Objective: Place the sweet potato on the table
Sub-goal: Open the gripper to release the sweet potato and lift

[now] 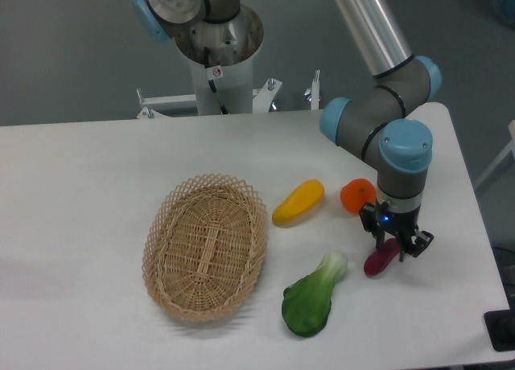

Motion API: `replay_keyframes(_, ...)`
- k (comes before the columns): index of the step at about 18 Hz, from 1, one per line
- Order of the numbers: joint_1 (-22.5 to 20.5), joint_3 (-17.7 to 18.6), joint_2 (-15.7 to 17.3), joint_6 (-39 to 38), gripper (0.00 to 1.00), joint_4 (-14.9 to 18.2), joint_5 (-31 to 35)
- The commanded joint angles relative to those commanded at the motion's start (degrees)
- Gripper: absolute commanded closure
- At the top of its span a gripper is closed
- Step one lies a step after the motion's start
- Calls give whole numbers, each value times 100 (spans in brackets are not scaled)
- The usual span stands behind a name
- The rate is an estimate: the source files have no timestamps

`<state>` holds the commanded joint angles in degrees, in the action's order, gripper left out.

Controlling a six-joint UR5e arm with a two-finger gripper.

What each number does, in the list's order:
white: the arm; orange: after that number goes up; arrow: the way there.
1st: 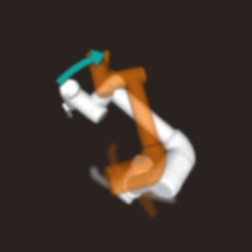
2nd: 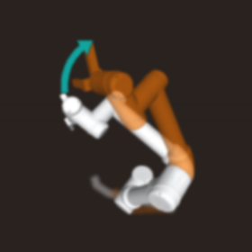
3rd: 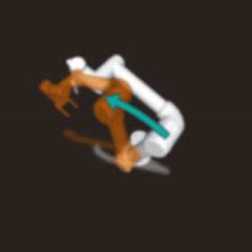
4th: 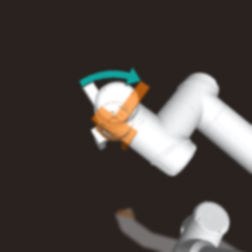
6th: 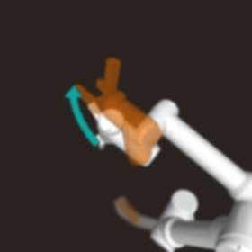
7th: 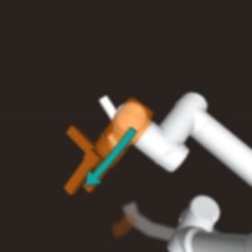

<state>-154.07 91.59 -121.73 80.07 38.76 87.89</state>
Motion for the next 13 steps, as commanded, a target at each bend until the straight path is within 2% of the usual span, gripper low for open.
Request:
replay_keyframes(4,0,-88,97,-255,0,0,0)
replay_keyframes(7,0,-290,158,-316,0,26,0)
replay_keyframes(9,0,-352,316,-325,0,88,35)
replay_keyframes(11,-70,-352,535,-211,0,210,18)
replay_keyframes(13,-263,-404,737,182,0,517,26)
